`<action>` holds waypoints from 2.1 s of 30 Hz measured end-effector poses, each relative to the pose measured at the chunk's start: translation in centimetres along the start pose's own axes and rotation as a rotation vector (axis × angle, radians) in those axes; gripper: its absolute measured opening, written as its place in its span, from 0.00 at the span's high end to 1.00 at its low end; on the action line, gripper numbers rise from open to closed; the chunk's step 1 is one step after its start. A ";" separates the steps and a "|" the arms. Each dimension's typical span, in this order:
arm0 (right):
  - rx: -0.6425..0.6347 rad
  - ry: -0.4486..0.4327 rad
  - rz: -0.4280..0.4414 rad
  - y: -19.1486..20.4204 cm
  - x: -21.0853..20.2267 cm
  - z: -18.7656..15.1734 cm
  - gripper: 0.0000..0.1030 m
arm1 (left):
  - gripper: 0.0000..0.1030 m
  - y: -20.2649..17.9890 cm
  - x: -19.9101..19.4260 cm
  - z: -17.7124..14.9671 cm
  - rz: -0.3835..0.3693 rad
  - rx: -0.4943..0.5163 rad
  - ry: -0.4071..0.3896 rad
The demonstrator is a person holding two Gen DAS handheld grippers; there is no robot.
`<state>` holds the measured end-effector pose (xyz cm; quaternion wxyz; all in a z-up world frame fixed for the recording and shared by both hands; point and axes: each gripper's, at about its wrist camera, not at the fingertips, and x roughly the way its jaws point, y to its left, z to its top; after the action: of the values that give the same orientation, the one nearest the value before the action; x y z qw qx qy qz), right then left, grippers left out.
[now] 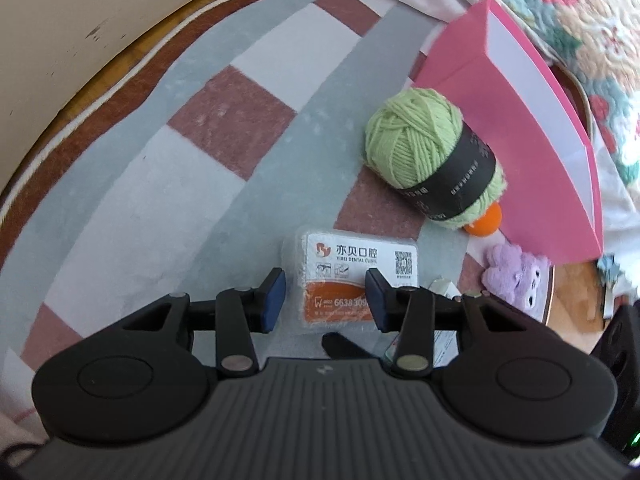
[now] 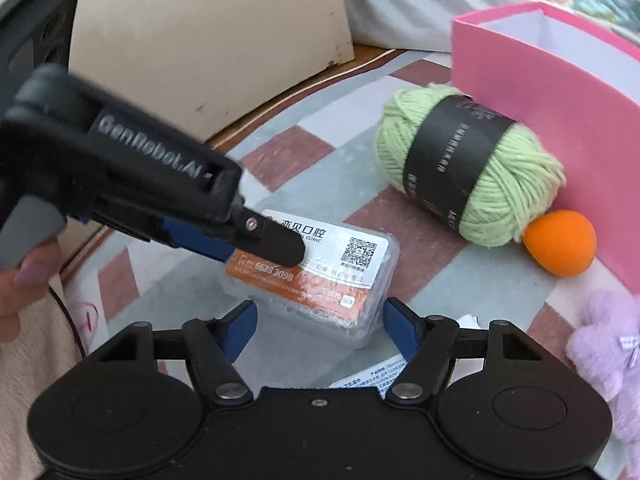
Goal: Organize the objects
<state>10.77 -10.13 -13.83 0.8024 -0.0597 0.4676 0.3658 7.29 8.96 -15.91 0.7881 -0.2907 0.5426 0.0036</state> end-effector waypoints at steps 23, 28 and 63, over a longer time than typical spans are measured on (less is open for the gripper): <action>-0.088 0.016 -0.174 2.6 -0.4 -0.4 0.42 | 0.59 -1.9 -0.9 -1.4 0.042 0.105 -0.056; -0.113 0.030 -0.225 3.0 -0.8 -0.4 0.42 | 0.59 -2.9 -1.1 -2.0 0.034 0.164 -0.058; -0.145 -0.087 -0.363 2.4 -9.1 -2.1 0.36 | 0.61 -10.7 -5.3 -5.7 -0.075 0.450 -0.134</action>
<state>5.05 -14.20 -7.17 0.8682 -0.1848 0.3867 0.2503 3.69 -0.93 -7.94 0.8668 -0.1266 0.4651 -0.1274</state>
